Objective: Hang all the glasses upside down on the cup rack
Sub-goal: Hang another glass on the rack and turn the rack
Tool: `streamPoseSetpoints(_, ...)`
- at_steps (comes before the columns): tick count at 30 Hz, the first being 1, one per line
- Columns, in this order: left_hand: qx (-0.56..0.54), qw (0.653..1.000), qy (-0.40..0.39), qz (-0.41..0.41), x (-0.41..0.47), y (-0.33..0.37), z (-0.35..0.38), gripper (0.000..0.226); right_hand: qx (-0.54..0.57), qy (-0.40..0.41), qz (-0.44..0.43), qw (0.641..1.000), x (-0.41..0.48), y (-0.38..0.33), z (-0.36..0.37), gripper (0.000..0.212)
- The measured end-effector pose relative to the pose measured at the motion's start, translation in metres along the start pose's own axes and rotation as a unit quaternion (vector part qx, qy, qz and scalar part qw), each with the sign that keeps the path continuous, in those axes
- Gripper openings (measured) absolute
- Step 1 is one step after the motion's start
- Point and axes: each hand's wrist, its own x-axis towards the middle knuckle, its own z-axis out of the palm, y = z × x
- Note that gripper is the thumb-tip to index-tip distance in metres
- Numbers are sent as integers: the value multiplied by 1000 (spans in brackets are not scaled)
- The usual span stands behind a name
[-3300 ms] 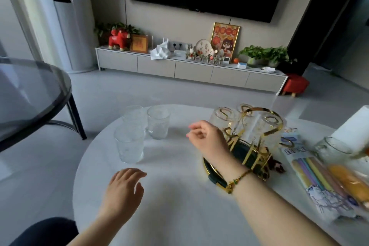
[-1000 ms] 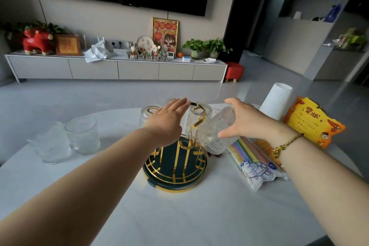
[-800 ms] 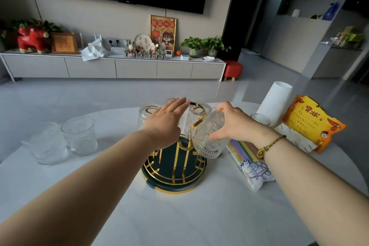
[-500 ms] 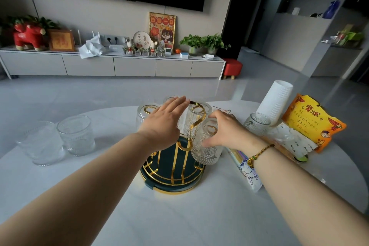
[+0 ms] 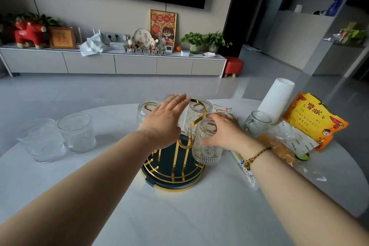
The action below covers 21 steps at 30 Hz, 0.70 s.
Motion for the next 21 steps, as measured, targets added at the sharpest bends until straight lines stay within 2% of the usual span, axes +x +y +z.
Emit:
streamPoseSetpoints(6,-1,1000,-5,-3,-1,0,-2,77,-47,13,-12,999,-2,1,2,82)
streamPoseSetpoints(12,3,1000,-21,-2,1,0,-3,75,-30,17,-15,999,-6,2,3,85)
streamPoseSetpoints(18,-21,998,-56,-12,-4,3,-13,69,81,75,-15,994,-19,0,-8,76)
streamPoseSetpoints(21,-67,997,3,-22,-23,1,-18,61,98,154,-19,983,-29,-6,-13,60)
